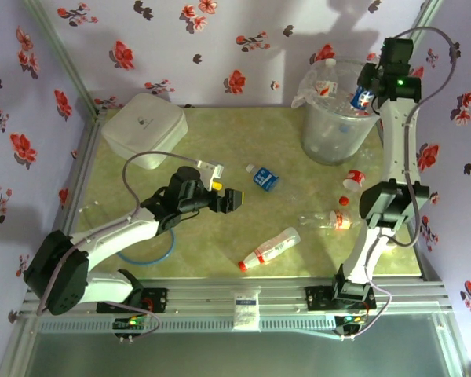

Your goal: Put the plastic bottles in the bin

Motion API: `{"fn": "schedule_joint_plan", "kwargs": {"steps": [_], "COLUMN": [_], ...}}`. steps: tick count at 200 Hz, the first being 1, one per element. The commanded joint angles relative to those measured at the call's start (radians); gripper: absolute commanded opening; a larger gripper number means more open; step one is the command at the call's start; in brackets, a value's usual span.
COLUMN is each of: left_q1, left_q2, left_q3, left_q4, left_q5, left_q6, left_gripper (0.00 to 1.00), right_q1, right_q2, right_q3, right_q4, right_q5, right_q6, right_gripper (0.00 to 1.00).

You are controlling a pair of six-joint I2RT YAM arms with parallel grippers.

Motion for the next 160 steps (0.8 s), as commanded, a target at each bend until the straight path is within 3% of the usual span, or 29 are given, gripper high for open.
{"fn": "schedule_joint_plan", "kwargs": {"steps": [1,28,98,160], "left_q1": [0.008,0.008,0.022,0.035], "left_q2": [0.020,0.032,-0.008,-0.020], "left_q3": [0.003,0.006,-0.020,-0.030], "left_q4": [-0.001,-0.004,-0.035,-0.044], "left_q5": [-0.013,-0.013,-0.015,-0.017], "left_q6": [0.007,0.008,0.009,-0.001], "left_gripper": [0.95,0.95,0.95,0.95], "right_q1": [0.020,0.060,0.096,0.185], "right_q2": [0.022,0.038,0.129,0.084], "right_q3": [0.050,0.006,0.008,-0.167], "right_q4": [-0.110,-0.138,-0.203,0.024], "right_q5": [-0.020,0.002,-0.180,-0.408], "right_q6": [-0.009,-0.017,0.099,0.263], "right_gripper": [0.29,0.28,0.27,0.27]}}
